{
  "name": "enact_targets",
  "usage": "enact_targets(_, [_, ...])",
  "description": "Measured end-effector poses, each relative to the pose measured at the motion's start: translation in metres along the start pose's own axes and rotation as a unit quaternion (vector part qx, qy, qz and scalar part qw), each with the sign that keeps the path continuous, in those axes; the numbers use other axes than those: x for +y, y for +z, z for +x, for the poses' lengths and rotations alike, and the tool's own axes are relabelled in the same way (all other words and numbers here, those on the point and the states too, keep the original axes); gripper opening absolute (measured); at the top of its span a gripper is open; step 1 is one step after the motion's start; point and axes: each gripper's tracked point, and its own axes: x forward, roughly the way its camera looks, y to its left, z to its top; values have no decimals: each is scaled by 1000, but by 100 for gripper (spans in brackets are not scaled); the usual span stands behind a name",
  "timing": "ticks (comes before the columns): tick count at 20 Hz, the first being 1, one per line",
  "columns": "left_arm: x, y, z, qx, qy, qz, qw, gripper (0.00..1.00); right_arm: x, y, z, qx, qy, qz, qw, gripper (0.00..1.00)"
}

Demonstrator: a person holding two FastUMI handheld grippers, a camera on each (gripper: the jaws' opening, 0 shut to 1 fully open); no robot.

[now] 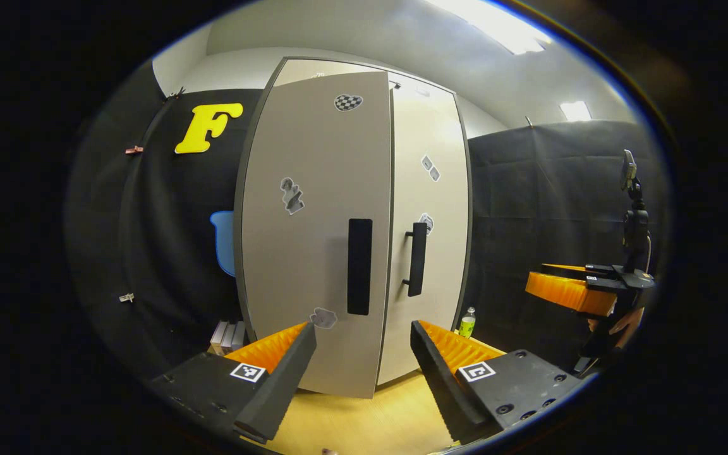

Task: Grab one shoe with the right hand and put it into the shoe cabinet, grab the other shoe with the left hand and put it into the shoe cabinet; then close the right door with the right hand and the left door with the left hand.

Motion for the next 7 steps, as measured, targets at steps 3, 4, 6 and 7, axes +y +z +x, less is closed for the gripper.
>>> enact_targets(3, [4,1,2,-2,6,1,1000,95,-1,-1,2,2,1,-4,1000,98])
enact_targets(4, [6,3,2,-4,9,3,1000,95,-1,-2,3,3,3,-6,1000,98])
enact_targets(6, [10,6,3,-7,15,8,1000,95,0,-3,4,3,7,-6,1000,98])
enact_targets(7, [12,5,3,-7,19,11,1000,95,1,-4,6,4,10,-5,1000,98])
